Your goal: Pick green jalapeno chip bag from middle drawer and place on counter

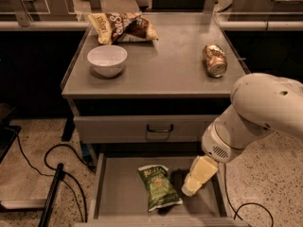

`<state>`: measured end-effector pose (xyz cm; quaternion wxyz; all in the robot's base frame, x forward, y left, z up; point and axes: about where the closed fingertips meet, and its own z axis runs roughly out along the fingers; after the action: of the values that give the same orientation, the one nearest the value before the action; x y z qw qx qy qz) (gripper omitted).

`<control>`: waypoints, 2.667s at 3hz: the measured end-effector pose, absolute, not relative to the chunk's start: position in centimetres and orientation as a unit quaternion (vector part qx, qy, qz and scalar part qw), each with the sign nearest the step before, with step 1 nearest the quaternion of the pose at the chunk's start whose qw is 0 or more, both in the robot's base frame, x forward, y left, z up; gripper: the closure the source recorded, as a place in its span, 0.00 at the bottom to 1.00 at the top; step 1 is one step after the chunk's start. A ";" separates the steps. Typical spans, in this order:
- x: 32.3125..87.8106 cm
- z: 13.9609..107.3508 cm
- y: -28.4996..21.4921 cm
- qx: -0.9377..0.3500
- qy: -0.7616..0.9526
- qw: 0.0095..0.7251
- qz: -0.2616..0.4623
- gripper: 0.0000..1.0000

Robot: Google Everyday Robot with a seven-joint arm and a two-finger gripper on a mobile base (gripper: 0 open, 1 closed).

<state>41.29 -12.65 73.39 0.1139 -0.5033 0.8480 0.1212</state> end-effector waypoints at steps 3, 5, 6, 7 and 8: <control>40.8 63.6 -11.0 -0.465 0.871 0.084 0.132 0.00; 41.3 58.9 -10.4 -0.453 0.878 0.059 0.146 0.00; 41.1 57.3 -9.8 -0.445 0.878 0.065 0.165 0.00; 41.4 53.7 -8.7 -0.424 0.886 0.072 0.174 0.00; 42.8 51.0 -7.7 -0.404 0.894 0.086 0.175 0.00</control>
Offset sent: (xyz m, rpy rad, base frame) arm -0.0204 0.0241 -0.1159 -0.0021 0.1106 -0.1018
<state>42.78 -7.71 50.95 0.0861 -0.4037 0.8938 0.1753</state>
